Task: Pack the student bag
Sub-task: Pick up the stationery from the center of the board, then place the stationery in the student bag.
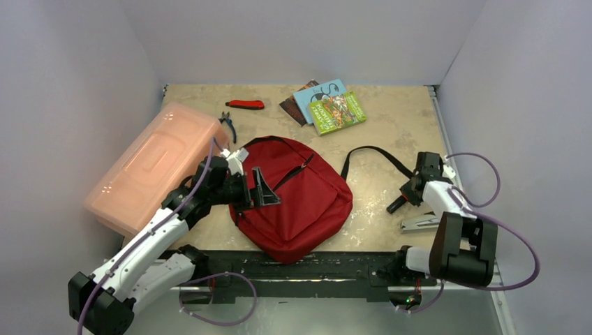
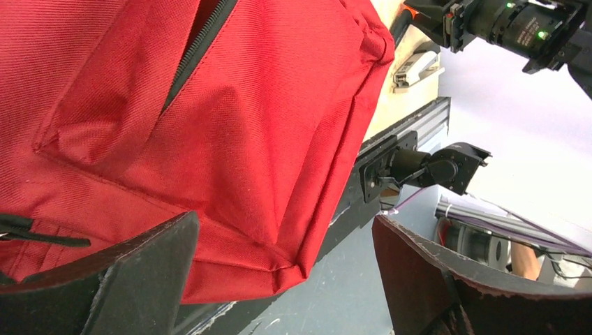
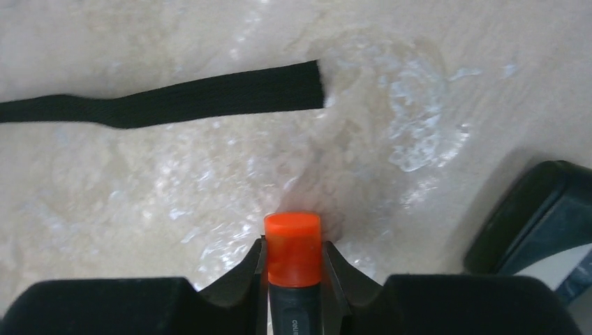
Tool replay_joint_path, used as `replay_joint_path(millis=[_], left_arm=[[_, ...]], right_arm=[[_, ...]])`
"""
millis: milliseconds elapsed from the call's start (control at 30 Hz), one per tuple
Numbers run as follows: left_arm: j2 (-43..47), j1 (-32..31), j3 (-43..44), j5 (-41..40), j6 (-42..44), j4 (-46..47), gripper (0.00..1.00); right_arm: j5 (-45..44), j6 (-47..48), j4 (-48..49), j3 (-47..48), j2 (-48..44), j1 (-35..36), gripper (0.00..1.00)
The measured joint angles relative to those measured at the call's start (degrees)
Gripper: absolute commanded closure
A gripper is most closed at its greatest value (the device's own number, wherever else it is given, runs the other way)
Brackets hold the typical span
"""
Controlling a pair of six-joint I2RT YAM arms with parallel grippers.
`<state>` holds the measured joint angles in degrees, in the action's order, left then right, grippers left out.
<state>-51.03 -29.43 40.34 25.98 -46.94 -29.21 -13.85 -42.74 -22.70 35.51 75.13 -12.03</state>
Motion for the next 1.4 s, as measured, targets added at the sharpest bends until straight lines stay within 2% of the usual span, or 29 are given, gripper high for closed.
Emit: replay_joint_path(millis=[67,233,433,633,900,1033,1233,1400], left_arm=[[2.12,-0.02,-0.90,-1.20,0.07,-0.24,0.05],[4.81,-0.02,-0.96,-3.13,0.48,-1.03,0.06],[5.79,-0.02,-0.96,-3.21,0.00,-0.07,0.07],[4.76,-0.11,-3.10,1.84,-5.20,11.06,0.15],[1.20,-2.93,-3.52,3.65,-9.07,17.94,0.30],[2.32,-5.75,-3.48,-0.42,-8.33,17.07,0.39],[1.46,-10.78,1.51,-10.84,-2.86,8.13,0.55],[0.98,-12.59,3.82,-16.94,-0.02,4.37,0.62]], right_arm=[[1.57,1.07,1.49,-0.90,-2.14,1.62,1.00],[4.96,3.26,4.48,-0.42,-6.73,8.35,1.00],[9.68,1.20,5.66,5.79,-8.17,24.85,1.00],[18.88,-8.61,17.81,8.44,-11.04,35.50,1.00],[23.21,-21.24,33.75,10.25,-3.13,51.34,1.00],[22.10,-25.57,35.54,10.80,-0.61,54.82,1.00],[18.75,-29.31,32.76,14.21,3.63,58.31,1.00],[17.18,-30.69,30.75,14.43,3.74,59.45,1.00]])
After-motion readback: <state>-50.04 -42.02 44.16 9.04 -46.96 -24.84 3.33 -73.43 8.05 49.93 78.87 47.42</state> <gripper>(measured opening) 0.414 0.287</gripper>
